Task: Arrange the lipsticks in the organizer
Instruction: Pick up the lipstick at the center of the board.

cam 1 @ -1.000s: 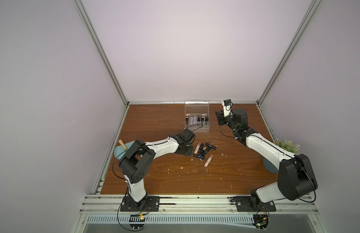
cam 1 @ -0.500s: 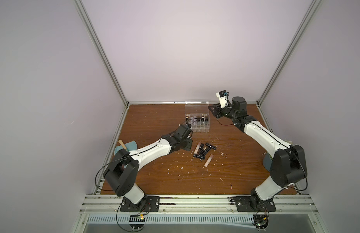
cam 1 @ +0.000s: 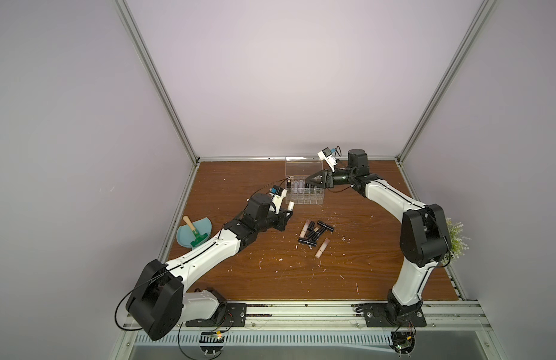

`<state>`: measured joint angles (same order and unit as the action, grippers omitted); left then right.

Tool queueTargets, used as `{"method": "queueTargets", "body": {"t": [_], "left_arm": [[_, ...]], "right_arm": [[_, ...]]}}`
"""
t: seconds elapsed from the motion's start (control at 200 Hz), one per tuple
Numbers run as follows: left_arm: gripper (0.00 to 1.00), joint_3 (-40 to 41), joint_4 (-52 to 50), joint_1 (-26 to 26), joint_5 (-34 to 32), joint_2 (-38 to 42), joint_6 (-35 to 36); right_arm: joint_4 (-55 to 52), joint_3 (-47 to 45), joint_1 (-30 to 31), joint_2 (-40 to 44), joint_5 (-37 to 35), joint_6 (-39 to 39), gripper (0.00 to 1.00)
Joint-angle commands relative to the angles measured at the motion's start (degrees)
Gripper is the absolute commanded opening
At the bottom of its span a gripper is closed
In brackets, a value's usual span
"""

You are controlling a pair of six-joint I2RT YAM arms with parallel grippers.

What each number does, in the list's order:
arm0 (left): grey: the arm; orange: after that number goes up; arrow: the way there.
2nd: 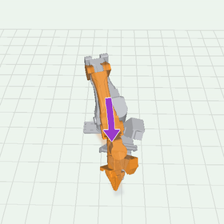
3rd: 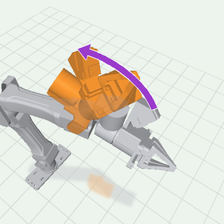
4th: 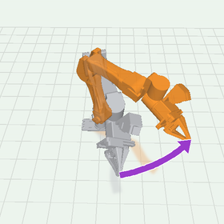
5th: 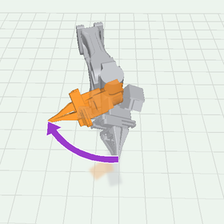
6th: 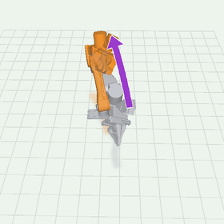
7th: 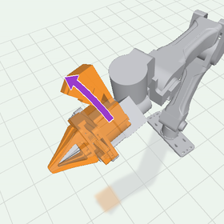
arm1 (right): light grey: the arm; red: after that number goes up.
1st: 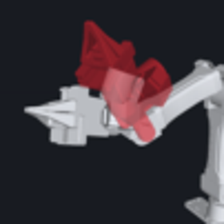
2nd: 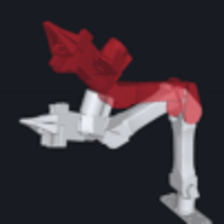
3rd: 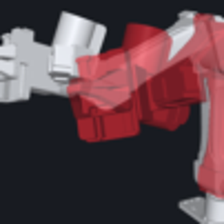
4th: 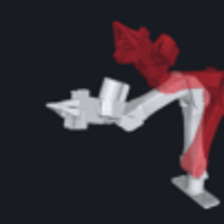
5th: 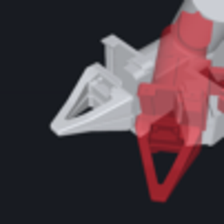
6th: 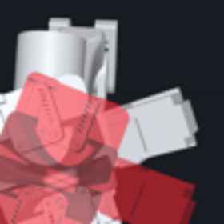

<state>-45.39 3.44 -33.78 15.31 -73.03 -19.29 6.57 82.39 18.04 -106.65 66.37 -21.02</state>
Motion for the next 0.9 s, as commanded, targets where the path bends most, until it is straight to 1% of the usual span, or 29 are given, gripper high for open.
{"method": "queueTargets", "body": {"t": [0.0, 0.2, 0.385, 0.495, 0.695, 0.896], "left_arm": [[0.13, 0.0, 4.8, 0.9, 4.9, 2.0, -0.3], [0.13, 0.2, 5.0, 1.3, 5.5, 4.3, -0.7], [0.13, -0.4, 4.2, 1.8, 5.1, 4.2, 0.0], [0.13, -0.8, 4.0, 2.0, 4.7, 4.5, 0.3], [0.13, -2.2, 2.4, 2.2, 3.9, 4.6, 1.2], [0.13, -3.1, 1.8, 2.2, 3.2, 4.7, 1.6]], "right_arm": [[2.4, 1.8, 1.7, 0.6, 8.5, -1.4, 0.54], [-8.3, 5.7, 3.8, -0.8, 9.2, 6.7, 0.52], [-13.5, 7.6, 6.1, -1.4, 10.3, 10.9, 0.5], [-17.3, 8.8, 7.1, -1.7, 10.3, 14.0, 0.42], [-22.2, 11.0, 7.8, -3.0, 11.3, 17.5, 0.41], [-25.5, 12.3, 8.3, -3.6, 11.6, 20.0, 0.46]]}}
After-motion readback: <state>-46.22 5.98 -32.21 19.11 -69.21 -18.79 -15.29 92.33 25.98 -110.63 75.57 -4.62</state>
